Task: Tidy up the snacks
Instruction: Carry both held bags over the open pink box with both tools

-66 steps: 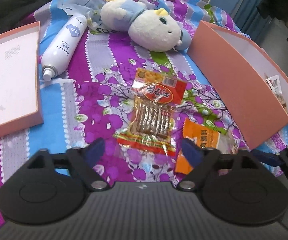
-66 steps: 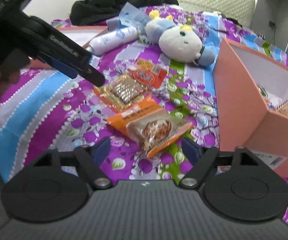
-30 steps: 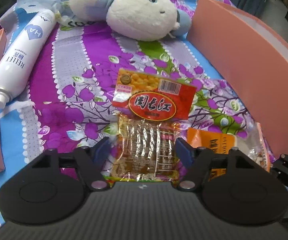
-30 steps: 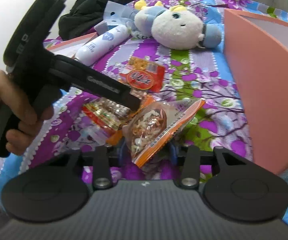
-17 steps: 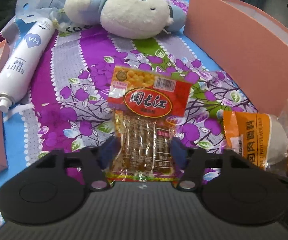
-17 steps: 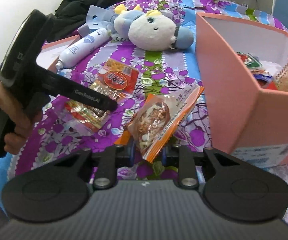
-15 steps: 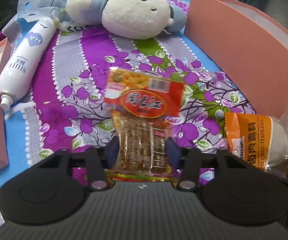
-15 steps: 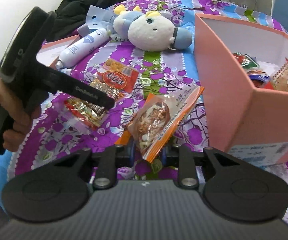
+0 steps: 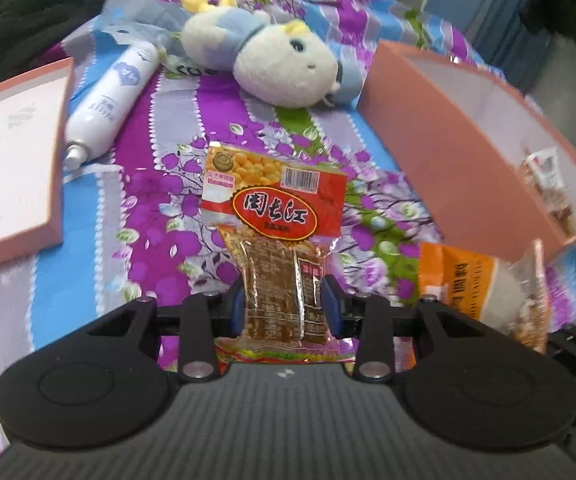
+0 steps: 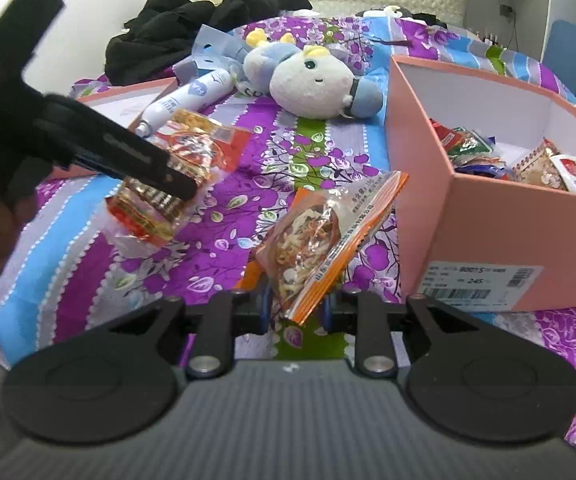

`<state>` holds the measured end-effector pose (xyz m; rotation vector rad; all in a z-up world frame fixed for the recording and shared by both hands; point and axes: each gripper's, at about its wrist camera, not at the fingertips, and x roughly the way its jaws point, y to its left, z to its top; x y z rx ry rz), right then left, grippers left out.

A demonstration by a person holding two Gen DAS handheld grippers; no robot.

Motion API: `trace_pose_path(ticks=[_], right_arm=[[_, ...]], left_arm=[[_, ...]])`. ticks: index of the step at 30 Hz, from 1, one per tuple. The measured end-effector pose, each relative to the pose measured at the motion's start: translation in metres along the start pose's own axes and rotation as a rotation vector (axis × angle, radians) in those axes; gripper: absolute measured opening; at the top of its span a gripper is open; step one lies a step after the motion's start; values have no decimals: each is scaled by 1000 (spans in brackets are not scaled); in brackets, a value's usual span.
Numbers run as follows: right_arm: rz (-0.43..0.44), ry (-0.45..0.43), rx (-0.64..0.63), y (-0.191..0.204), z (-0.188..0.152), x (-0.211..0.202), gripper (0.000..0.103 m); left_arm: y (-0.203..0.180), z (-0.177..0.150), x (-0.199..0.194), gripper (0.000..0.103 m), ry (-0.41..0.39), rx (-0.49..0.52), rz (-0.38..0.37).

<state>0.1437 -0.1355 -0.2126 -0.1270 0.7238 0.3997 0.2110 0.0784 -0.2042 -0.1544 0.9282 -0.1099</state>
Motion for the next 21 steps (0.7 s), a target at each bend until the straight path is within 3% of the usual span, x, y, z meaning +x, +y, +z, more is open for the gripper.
trace_pose_path(ticks=[9,21], right_arm=[[-16,-87,-21,0,13,-48,27],[-79,-160,28,-9,16,-125,27]], left_arm=[[-26,-16,-77,43,-99,-79,5],[-79,-46,-150,43,-160,-76,-42]])
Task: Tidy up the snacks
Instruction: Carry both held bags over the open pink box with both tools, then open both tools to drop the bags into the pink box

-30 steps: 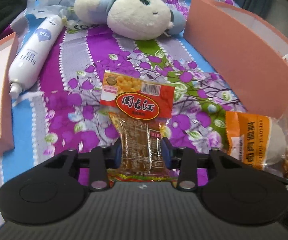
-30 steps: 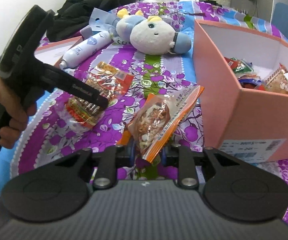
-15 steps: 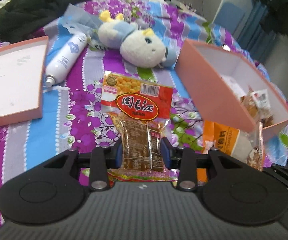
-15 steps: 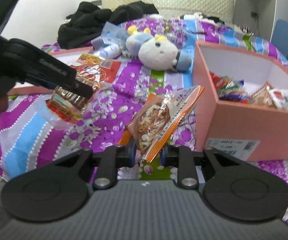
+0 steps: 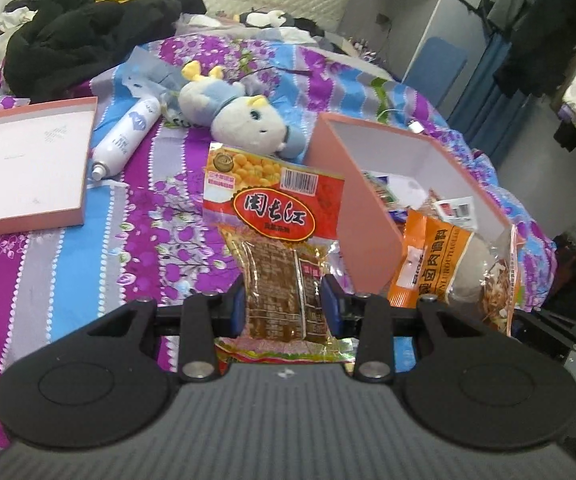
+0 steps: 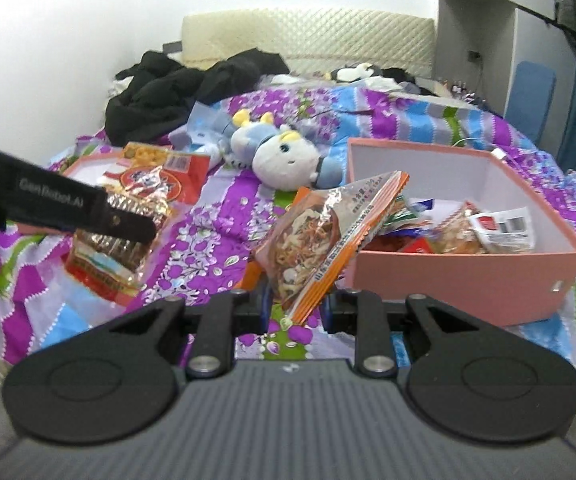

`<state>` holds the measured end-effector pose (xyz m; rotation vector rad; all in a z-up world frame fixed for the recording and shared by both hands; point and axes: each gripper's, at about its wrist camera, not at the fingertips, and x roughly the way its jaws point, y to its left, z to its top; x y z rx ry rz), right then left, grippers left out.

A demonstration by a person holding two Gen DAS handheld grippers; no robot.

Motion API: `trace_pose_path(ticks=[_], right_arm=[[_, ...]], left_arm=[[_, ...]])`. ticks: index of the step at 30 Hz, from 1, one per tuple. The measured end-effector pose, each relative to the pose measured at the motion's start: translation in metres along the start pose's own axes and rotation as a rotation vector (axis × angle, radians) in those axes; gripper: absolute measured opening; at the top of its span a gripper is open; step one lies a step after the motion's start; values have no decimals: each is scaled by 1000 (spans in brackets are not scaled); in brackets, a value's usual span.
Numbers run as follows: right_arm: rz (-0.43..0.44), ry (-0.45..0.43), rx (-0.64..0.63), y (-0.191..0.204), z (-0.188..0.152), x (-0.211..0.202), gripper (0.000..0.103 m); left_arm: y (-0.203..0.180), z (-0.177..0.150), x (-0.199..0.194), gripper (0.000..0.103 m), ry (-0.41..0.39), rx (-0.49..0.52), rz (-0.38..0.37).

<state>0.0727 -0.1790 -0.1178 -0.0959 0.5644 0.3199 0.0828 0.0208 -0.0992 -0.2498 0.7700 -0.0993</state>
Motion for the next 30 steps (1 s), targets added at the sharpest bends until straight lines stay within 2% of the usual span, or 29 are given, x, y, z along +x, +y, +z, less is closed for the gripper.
trace_pose_path(ticks=[1,8,14,17,22,30], right_arm=[[-4,-4,4,-2,0,-4,27],[-50,-29,47,-22,2,-26,27],[-84,27,86,-47,-9,-10,27],[-100,38,106,-60,-13,-8,27],[-119,30,130,-79,-8,-2,27],[-132,-2,140,-109,22,16,27]], left_arm=[[-5,-1,-3,43,-2,4,-9],[-38,-1,-2,23,4,32,-69],[-47,-8,38,22,73,42,-93],[-45,-12,56,22,133,6,-147],[-52,-4,66,24,117,43,-137],[-59,19,72,24,107,56,-135]])
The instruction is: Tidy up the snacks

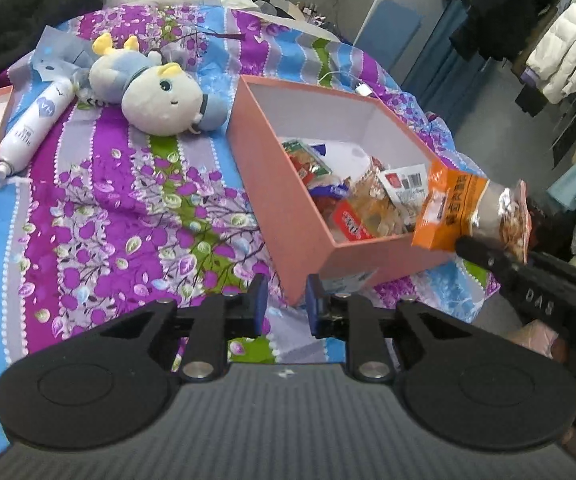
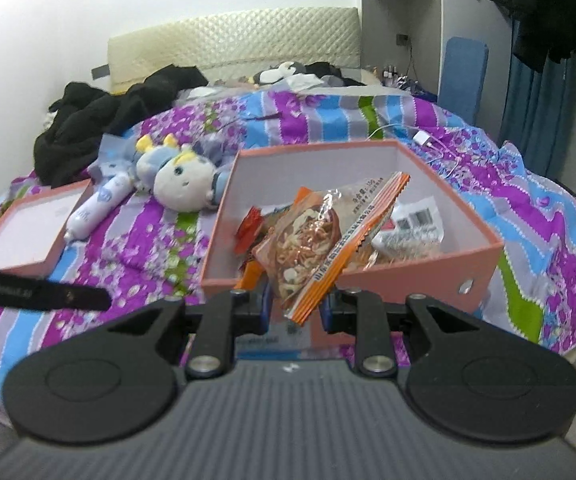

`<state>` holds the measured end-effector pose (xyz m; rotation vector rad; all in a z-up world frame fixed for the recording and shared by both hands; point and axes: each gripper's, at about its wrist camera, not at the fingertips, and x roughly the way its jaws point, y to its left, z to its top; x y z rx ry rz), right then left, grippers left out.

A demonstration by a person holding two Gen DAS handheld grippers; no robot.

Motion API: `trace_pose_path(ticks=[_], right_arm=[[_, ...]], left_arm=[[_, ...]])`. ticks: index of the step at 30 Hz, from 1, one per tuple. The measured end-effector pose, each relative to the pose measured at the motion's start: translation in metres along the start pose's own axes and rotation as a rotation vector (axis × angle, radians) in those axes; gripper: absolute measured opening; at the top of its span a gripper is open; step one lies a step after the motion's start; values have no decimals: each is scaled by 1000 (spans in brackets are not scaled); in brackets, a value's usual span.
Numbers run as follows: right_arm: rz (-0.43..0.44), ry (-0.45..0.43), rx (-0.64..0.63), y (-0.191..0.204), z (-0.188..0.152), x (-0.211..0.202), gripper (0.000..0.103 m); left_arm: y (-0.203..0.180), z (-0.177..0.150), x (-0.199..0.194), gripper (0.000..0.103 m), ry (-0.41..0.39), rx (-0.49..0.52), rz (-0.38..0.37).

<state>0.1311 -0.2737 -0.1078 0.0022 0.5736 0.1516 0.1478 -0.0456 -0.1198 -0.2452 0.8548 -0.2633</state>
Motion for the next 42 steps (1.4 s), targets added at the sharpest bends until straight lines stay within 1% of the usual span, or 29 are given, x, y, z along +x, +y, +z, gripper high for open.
trace_pose_path(ticks=[5,8,10,14,19,20,21,22,23,26,28,32,36,39,41,42], right_arm=[[3,-16,1,-13,28,20,27],[5,15,-4,-21,43,44,27],[-1,52,-14,-24,50,65,27],[-19,100,-7,-27,57,99,28],[-22,134,27,-30,59,118,28],[-25,137,30,-30,59,119,38],[-27,135,34,-30,58,118,46],[-30,131,38,-31,58,116,61],[-32,122,43,-31,58,113,68],[-25,96,50,-33,60,99,68],[-27,77,61,-34,63,88,68],[-20,17,85,-33,69,54,68],[-15,-38,107,-31,74,21,68],[-15,-66,117,-28,74,2,68],[-14,-88,125,-26,72,-11,68],[-17,-93,127,-25,70,-17,68]], left_arm=[[-11,23,4,24,-21,20,19],[-19,39,9,24,-32,48,24],[-24,50,14,24,-30,65,28],[-28,68,21,24,-32,81,38],[-29,81,20,24,-39,83,42],[-30,82,19,24,-42,86,43],[-30,83,18,24,-43,87,43],[-30,83,17,24,-43,87,43],[-30,83,15,27,-46,86,43],[-33,84,7,34,-63,92,38],[-37,84,0,36,-78,106,40],[-47,86,-20,43,-119,139,44],[-57,86,-41,47,-160,161,38],[-62,85,-54,61,-179,170,31],[-67,83,-62,77,-194,181,27],[-69,81,-66,82,-205,188,32]])
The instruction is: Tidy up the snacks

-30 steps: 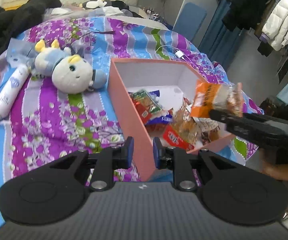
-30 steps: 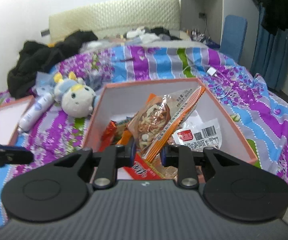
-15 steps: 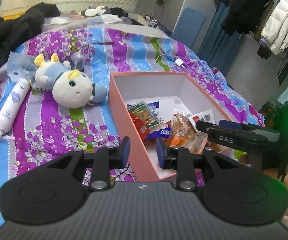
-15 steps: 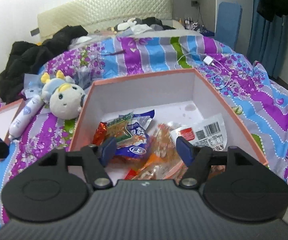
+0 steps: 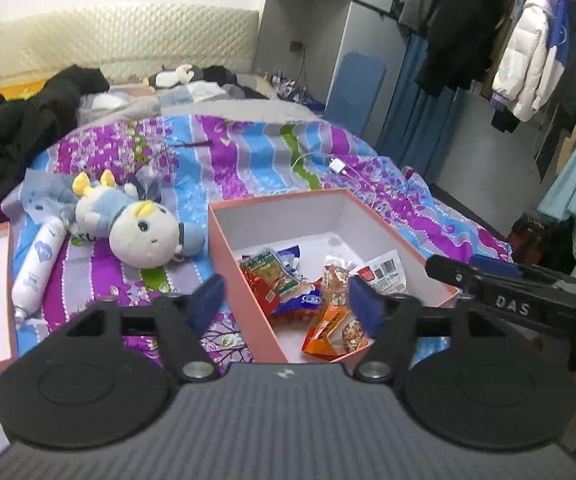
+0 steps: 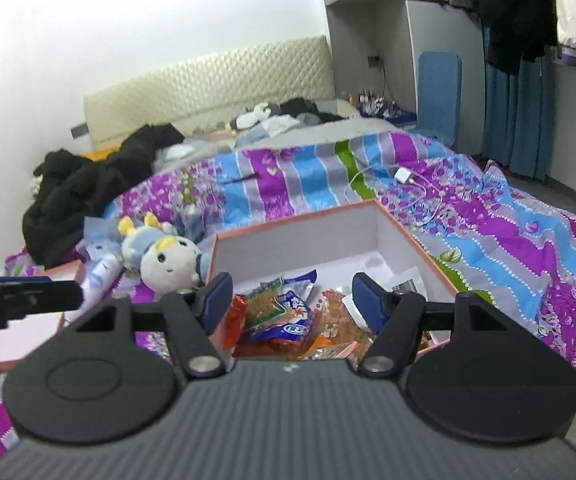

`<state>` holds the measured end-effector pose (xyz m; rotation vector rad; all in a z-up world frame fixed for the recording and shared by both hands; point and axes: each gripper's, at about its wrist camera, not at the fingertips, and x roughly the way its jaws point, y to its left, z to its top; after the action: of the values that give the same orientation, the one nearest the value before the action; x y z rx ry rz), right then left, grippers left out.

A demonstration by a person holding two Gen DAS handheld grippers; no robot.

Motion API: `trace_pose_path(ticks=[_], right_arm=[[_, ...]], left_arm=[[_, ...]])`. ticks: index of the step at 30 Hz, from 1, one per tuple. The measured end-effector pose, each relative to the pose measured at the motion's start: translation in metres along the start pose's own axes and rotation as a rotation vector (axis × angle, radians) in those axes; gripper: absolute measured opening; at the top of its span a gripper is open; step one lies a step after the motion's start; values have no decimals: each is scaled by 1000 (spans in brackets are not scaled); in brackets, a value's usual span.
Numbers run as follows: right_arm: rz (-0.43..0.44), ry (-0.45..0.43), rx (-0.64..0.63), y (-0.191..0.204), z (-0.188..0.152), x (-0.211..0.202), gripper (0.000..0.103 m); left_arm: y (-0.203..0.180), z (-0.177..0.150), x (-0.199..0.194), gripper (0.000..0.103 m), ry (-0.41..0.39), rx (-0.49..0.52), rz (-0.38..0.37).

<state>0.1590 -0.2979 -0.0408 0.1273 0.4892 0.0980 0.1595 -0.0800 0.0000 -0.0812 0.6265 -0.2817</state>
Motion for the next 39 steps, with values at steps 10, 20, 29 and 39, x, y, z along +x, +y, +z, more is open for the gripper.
trace_pose_path(ticks=[10,20,29,39], right_arm=[[-28,7,16,4,-32,-38,68],[-40,35,13,7,-59,-45,68],[-53,30,13,9,-59,-45,68],[-66,29,25,5,-59,-45,68]], left_arm=[[-9,-14,-31,99,-22,-9,18],[-9,-43,-32,100,13,-3,59],[-5,-47,-28,100,19,-8,97],[-5,-45,-29,100,20,-13,103]])
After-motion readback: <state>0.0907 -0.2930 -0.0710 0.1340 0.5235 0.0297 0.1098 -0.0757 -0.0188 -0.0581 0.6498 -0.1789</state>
